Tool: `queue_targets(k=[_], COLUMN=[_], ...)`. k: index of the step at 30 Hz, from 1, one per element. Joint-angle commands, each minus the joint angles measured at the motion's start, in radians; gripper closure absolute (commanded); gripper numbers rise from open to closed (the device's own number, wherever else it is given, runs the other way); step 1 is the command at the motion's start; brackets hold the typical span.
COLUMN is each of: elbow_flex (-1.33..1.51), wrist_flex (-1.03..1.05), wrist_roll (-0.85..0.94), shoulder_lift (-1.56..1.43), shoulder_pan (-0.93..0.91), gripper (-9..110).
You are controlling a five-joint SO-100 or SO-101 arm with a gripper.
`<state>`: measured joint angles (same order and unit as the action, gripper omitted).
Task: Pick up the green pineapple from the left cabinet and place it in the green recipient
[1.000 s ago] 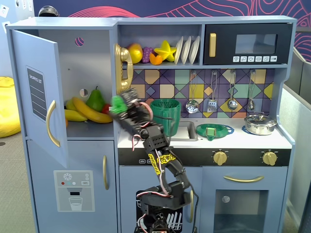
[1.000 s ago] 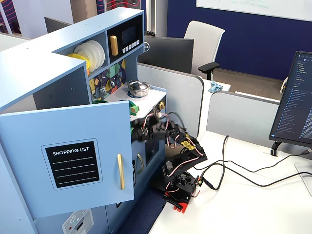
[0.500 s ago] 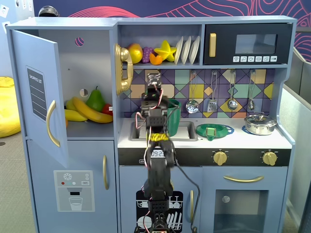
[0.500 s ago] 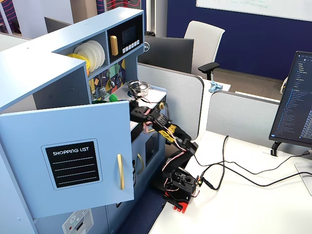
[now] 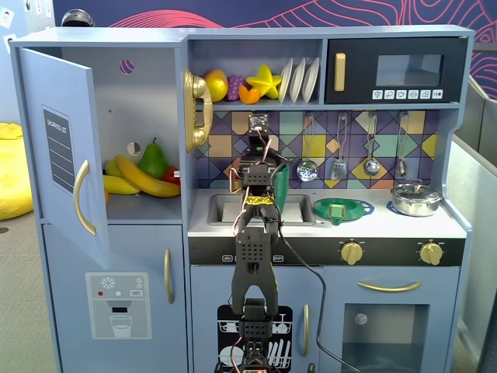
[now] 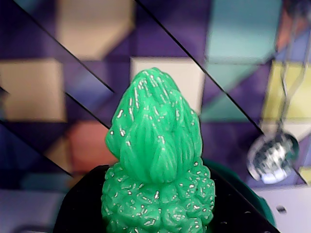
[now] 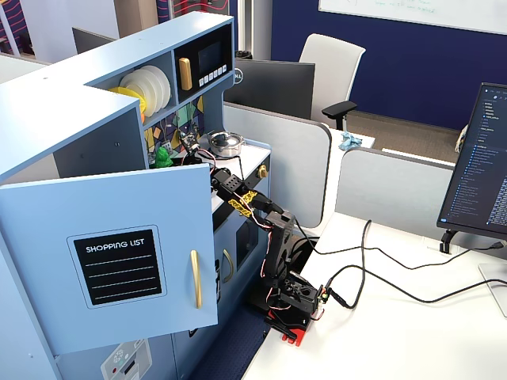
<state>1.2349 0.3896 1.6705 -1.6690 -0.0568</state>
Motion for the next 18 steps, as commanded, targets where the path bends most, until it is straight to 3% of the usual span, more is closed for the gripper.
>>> queue_targets(k=[1,3,5,13,18], elbow_flex=[-0.101,-0.106,-0.107,-0.115,-0.018], wrist_flex=[0.009,0.063,0.080,0.067,0.106], wrist_roll=[0.000,0.055,0.101,0.037,-0.003], shoulder_lift=[0.005,0.005,0.008,-0.005,-0.181], shoulder_pan=[-0.026,-0.034,-0.035,-0.029,-0.023], gripper=[83,64,61,59,62])
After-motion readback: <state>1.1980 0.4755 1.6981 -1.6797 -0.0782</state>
